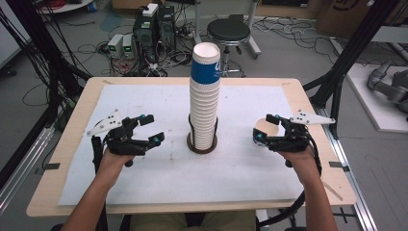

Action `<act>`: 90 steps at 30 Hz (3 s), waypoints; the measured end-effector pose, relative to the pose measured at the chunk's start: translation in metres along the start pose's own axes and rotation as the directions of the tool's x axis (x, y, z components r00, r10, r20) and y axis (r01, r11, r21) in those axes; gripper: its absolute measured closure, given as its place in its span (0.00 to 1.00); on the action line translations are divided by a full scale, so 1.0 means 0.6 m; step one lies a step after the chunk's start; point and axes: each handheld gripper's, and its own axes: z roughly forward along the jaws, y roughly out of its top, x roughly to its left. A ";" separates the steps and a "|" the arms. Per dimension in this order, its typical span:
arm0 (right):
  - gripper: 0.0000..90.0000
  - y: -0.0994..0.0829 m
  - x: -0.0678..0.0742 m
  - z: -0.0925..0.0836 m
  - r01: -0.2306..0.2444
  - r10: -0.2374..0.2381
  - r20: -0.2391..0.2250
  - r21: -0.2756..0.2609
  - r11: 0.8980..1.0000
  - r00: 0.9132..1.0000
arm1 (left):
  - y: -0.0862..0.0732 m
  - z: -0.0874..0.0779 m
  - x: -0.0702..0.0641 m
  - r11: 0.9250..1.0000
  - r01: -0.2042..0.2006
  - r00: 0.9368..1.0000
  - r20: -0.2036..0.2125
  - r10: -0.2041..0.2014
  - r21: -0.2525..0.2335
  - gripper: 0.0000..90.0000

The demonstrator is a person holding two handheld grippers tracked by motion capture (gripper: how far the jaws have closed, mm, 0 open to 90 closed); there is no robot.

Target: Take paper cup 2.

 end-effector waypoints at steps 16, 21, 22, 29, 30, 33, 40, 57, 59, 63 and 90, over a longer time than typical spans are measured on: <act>0.17 0.110 0.032 0.067 0.106 -0.108 -0.082 -0.025 0.994 0.991 | -0.003 -0.004 0.005 1.000 0.003 1.000 -0.007 -0.003 0.009 0.17; 0.17 0.134 0.041 0.089 0.116 -0.118 -0.118 -0.029 0.993 0.986 | -0.004 -0.003 0.006 1.000 0.009 1.000 -0.005 -0.009 0.010 0.17; 0.17 0.138 0.043 0.093 0.119 -0.121 -0.124 -0.030 0.992 0.985 | -0.004 -0.003 0.006 1.000 0.008 1.000 -0.007 -0.008 0.009 0.17; 0.17 0.155 0.058 0.121 0.145 -0.148 -0.172 -0.029 0.989 0.974 | -0.004 -0.006 0.008 1.000 0.013 1.000 -0.006 -0.013 0.007 0.17; 0.17 0.159 0.060 0.125 0.151 -0.153 -0.171 -0.027 0.988 0.973 | -0.004 -0.006 0.008 1.000 0.015 1.000 -0.007 -0.015 0.005 0.17; 0.17 0.171 0.067 0.138 0.168 -0.172 -0.178 -0.037 0.985 0.969 | -0.004 -0.006 0.009 1.000 0.015 1.000 -0.008 -0.015 0.005 0.17; 0.17 0.189 0.078 0.176 0.208 -0.208 -0.185 -0.023 0.978 0.960 | -0.001 -0.008 0.010 1.000 0.010 1.000 -0.009 -0.010 0.002 0.17; 0.17 0.193 0.081 0.186 0.213 -0.213 -0.188 -0.024 0.977 0.959 | 0.087 0.009 0.012 0.998 -0.069 0.998 0.000 0.069 0.011 0.17; 0.17 0.193 0.081 0.186 0.209 -0.209 -0.186 -0.022 0.978 0.960 | 0.115 0.019 0.013 0.996 -0.092 0.996 0.005 0.092 0.014 0.17; 0.18 0.193 0.082 0.186 0.208 -0.209 -0.184 -0.023 0.978 0.961 | 0.172 0.036 0.014 0.990 -0.137 0.991 0.007 0.137 0.017 0.17; 0.18 0.194 0.082 0.186 0.195 -0.195 -0.184 -0.018 0.981 0.963 | 0.318 0.153 -0.015 0.983 -0.181 0.971 0.158 0.181 -0.015 0.17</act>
